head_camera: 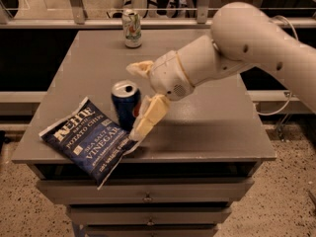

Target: Move pepsi can near blue chip bag

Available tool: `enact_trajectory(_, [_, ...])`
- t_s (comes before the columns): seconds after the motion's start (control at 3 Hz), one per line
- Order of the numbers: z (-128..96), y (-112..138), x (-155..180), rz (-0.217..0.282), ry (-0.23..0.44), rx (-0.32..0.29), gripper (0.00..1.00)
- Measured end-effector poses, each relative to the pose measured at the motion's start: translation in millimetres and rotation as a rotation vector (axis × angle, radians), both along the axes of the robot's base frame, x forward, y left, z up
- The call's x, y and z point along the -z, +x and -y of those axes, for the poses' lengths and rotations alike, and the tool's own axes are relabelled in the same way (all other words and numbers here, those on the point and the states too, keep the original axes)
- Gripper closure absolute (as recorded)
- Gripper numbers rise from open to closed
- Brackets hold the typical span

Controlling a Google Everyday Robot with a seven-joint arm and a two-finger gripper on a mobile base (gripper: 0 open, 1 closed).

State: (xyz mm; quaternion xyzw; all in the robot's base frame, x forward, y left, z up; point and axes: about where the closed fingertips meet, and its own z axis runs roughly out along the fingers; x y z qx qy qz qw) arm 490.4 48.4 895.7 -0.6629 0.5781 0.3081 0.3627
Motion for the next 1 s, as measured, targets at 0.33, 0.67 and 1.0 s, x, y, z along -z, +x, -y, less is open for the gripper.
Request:
enact_trajectory(0.33, [38,13,-9,0.007,-0.001,0.063,0.00])
enact_trajectory(0.67, [90,30,-25,0.011,0.023,0.127,0.00])
enact_trajectory(1.0, [142,46,-41,0.028,0.117,0.238,0.00])
